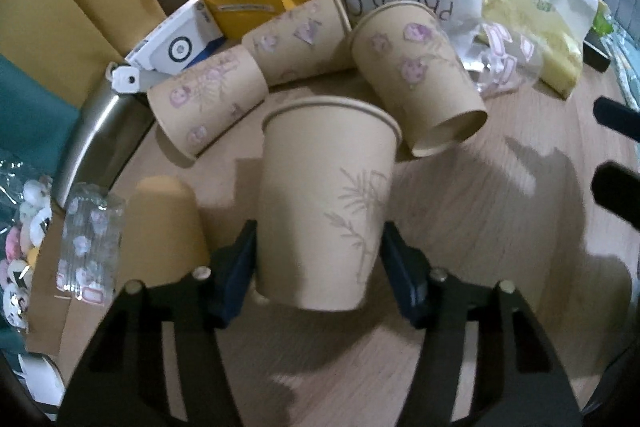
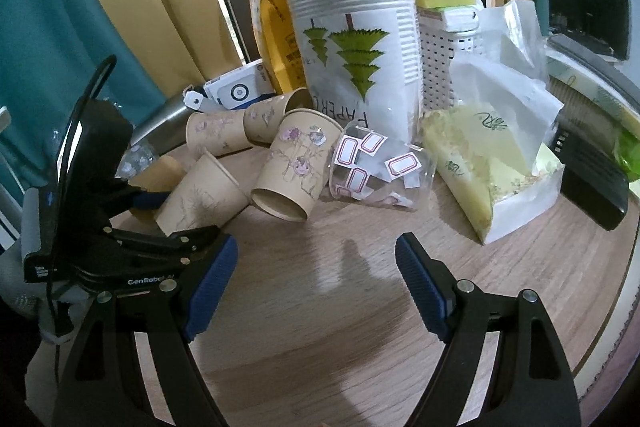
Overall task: Flip cup upside down
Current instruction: 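Lift and roll the kraft cup with the left tool while the right tool approaches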
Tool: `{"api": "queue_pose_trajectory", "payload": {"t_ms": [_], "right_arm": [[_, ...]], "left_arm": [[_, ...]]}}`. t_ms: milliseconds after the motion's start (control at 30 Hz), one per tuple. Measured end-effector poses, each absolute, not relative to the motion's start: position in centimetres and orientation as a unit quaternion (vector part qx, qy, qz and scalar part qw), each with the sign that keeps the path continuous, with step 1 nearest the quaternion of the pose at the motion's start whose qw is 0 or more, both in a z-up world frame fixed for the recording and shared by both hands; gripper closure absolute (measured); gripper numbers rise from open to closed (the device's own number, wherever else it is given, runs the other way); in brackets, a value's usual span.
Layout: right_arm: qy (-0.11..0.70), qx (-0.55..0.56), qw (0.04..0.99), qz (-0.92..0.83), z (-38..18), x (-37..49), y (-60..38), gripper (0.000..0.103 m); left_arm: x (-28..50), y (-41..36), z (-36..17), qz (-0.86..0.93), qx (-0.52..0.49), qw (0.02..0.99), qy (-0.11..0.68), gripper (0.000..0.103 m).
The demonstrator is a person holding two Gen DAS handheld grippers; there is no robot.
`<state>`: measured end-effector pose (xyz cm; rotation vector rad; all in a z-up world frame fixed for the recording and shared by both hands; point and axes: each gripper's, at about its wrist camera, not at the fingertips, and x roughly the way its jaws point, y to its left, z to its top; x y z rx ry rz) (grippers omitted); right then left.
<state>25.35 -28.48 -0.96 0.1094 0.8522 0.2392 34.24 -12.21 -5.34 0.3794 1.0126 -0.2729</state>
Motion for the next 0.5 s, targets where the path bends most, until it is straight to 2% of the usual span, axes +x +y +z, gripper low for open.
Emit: {"api": "queue_pose_trajectory", "payload": {"t_ms": [267, 500], "right_arm": [[0.386, 0.016, 0.91, 0.148, 0.6, 24.1, -26.8, 0.019], [0.346, -0.039, 0.913, 0.213, 5.4, 20.6, -24.0, 0.019]], "left_arm": [[30.7, -11.9, -3.1, -0.152, 0.179, 0.866, 0.442, 0.044], [22.4, -11.5, 0.1, -0.197, 0.166, 0.881, 0.396, 0.044]]}}
